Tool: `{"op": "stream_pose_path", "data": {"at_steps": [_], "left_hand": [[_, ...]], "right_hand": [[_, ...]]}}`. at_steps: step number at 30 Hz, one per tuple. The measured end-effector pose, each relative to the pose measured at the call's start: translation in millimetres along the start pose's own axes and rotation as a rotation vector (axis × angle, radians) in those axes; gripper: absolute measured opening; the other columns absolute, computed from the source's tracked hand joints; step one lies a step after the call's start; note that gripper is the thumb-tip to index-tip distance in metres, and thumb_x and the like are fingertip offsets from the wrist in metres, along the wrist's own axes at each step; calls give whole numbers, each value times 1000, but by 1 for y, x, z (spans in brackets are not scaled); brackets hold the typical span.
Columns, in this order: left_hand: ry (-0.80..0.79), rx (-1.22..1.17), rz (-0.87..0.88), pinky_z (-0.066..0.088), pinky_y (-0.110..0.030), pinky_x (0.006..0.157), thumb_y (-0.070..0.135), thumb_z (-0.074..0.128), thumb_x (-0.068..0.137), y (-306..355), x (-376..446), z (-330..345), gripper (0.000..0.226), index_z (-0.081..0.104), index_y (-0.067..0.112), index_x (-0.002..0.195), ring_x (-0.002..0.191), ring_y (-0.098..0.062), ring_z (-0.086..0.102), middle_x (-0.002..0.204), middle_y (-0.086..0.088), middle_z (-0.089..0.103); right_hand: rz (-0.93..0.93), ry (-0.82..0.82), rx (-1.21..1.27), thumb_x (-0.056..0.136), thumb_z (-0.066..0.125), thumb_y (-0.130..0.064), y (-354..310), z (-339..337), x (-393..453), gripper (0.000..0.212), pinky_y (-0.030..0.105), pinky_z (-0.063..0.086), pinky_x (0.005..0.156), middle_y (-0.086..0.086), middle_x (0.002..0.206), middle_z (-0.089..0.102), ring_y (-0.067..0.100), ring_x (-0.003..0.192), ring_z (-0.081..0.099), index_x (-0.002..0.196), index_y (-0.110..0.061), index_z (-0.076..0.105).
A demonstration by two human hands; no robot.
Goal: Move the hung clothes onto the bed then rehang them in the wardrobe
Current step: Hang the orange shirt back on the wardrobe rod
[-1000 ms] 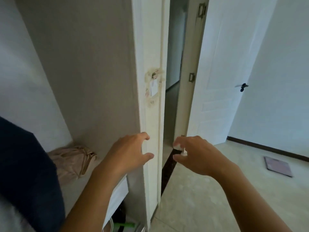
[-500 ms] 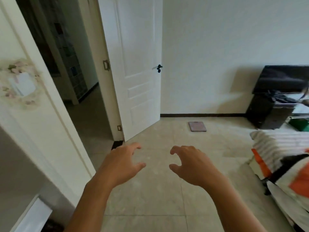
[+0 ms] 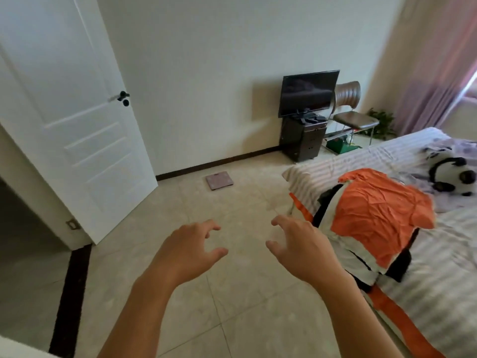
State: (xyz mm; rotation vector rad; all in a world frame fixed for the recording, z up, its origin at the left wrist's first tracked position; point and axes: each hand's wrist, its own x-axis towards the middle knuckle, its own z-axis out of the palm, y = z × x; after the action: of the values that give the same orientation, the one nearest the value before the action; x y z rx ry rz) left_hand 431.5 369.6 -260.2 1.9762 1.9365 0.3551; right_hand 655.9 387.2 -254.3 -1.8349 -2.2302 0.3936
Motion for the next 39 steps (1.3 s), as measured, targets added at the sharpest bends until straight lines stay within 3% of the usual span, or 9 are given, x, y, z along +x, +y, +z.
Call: {"op": "stream_pose_path", "data": {"at_steps": [9, 14, 21, 25, 30, 35, 39], "left_hand": [[-161, -82, 265, 52, -33, 92, 56, 71, 79, 97, 123, 45, 56, 56, 35, 128, 100, -5, 59, 105, 12, 61], [-224, -81, 425, 49, -24, 87, 53, 71, 81, 142, 199, 60, 56, 55, 34, 130, 97, -4, 57, 102, 12, 57], [-278, -91, 600, 51, -28, 90, 54, 68, 83, 194, 297, 66, 48, 57, 35, 126, 99, -1, 57, 96, 19, 54], [-307, -100, 656, 48, -24, 86, 49, 68, 86, 224, 340, 78, 46, 57, 33, 127, 98, -1, 57, 96, 19, 54], [-342, -87, 684, 53, -29, 86, 50, 68, 85, 270, 395, 105, 45, 59, 32, 126, 95, -4, 61, 102, 12, 64], [-363, -71, 710, 52, -28, 85, 47, 67, 87, 328, 449, 139, 46, 57, 32, 129, 94, -4, 60, 103, 11, 63], [-350, -50, 693, 52, -29, 87, 49, 68, 86, 379, 493, 161, 47, 57, 33, 129, 95, -3, 60, 105, 11, 64]], "right_hand": [[291, 73, 0, 92, 57, -45, 109, -28, 22, 46, 35, 47, 88, -4, 125, 61, 20, 113, 57, 134, -28, 52], [404, 151, 0, 92, 57, -44, 148, -52, 55, 41, 29, 46, 82, -8, 122, 62, 15, 110, 57, 130, -28, 55], [558, 227, -3, 93, 58, -46, 191, -81, 111, 45, 27, 44, 89, -8, 126, 60, 13, 113, 57, 134, -28, 52], [625, 235, 6, 93, 58, -45, 222, -90, 134, 45, 27, 45, 86, -10, 125, 60, 11, 107, 58, 134, -31, 51], [682, 238, 15, 94, 57, -46, 276, -102, 165, 46, 25, 43, 82, -10, 119, 61, 11, 102, 57, 136, -30, 50], [695, 257, 32, 93, 58, -44, 349, -114, 200, 45, 25, 41, 87, -9, 126, 59, 11, 113, 56, 136, -30, 50], [685, 257, 26, 94, 56, -45, 413, -137, 233, 42, 24, 42, 83, -10, 121, 59, 10, 106, 56, 133, -31, 52]]}}
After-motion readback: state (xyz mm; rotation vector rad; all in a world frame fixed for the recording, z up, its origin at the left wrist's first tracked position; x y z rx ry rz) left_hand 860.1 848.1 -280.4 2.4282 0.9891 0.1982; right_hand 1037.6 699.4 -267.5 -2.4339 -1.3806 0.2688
